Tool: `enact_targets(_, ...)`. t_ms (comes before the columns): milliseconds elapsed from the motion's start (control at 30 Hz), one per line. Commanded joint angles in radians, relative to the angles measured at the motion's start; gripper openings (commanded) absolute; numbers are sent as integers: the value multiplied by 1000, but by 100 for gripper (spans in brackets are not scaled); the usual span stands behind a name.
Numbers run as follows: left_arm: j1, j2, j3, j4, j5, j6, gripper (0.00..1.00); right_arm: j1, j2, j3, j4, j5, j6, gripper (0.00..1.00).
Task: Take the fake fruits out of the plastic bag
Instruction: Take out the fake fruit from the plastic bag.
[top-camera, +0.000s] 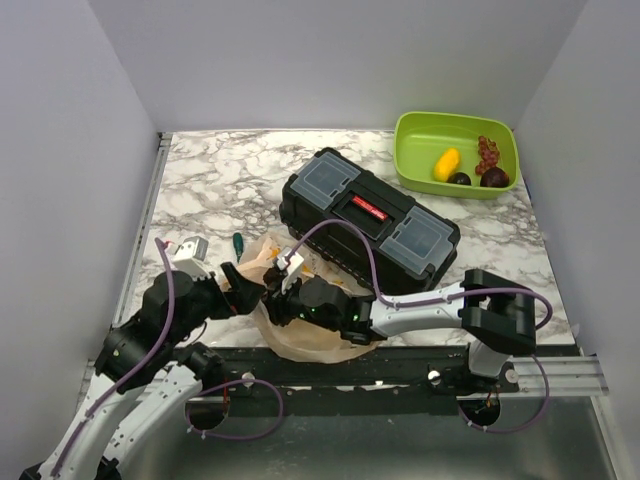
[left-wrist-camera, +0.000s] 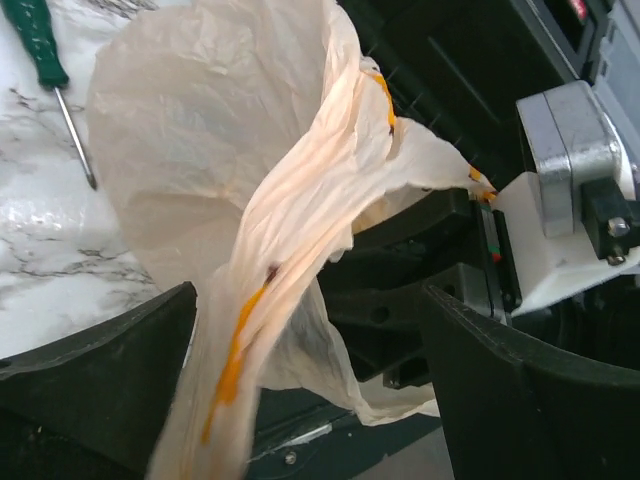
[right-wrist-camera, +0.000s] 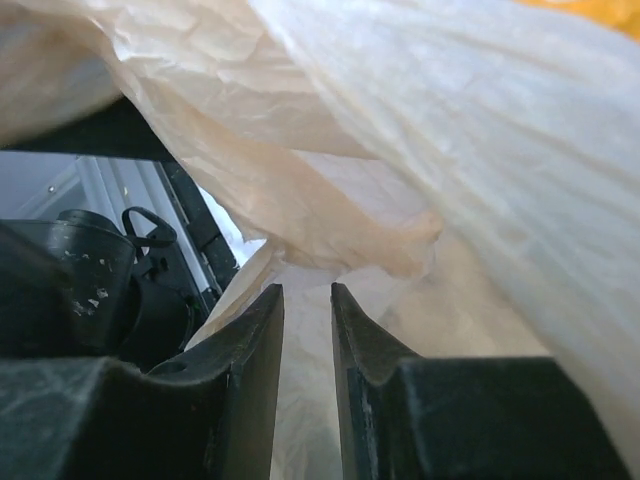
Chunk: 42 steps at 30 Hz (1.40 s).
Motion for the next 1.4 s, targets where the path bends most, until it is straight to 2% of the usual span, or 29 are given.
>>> enact_targets(0, 3, -109, -49, 11, 22, -107, 90, 2, -31, -38, 38, 40, 48, 29)
enact_targets(133, 3, -129, -17, -35, -60, -89, 99, 0, -46, -64, 37, 76, 55, 29)
enact_targets(200, 3, -106, 17, -91, -121, -104, 99, -1, -53, -72, 37, 88, 59, 29)
enact_targets(267, 4, -69, 30, -111, -144, -146, 93, 1, -61, -80, 37, 96, 59, 29)
enact_targets(367, 3, -36, -17, -24, -103, -190, 84, 1, -66, -94, 58, 88, 57, 29)
enact_targets(500, 3, -21, -116, 162, -60, -183, 87, 0, -62, -75, 38, 83, 54, 29)
enact_targets(567, 4, -1, -132, 188, -93, -183, 86, 1, -65, -80, 55, 59, 52, 29)
enact_targets(700, 3, 36, -158, 229, -196, -162, 74, 0, -61, -87, 61, 47, 57, 29)
enact_targets(767, 3, 47, -177, 259, -199, -148, 72, 0, -56, -87, 58, 48, 57, 29)
enact_targets(900, 3, 47, -214, 327, -156, -107, 71, 0, -38, -81, 52, 61, 52, 29)
enact_targets(1000, 3, 39, -211, 350, -113, -53, 79, 0, -25, -72, 54, 61, 47, 30)
enact_targets(1067, 4, 29, -214, 351, -99, -37, 80, 1, -11, -59, 47, 60, 44, 30)
enact_targets(1100, 3, 25, -214, 346, -90, -31, 77, 1, -5, -54, 42, 59, 43, 30)
enact_targets(1200, 3, 11, -195, 303, -77, -22, 52, 0, 1, -49, 37, 77, 42, 31)
enact_targets(1267, 3, 8, -179, 262, -77, -3, 45, -1, 2, -50, 33, 105, 37, 32)
enact_targets(1367, 3, -5, -173, 206, -91, 13, 28, -1, 1, -54, 25, 142, 28, 35)
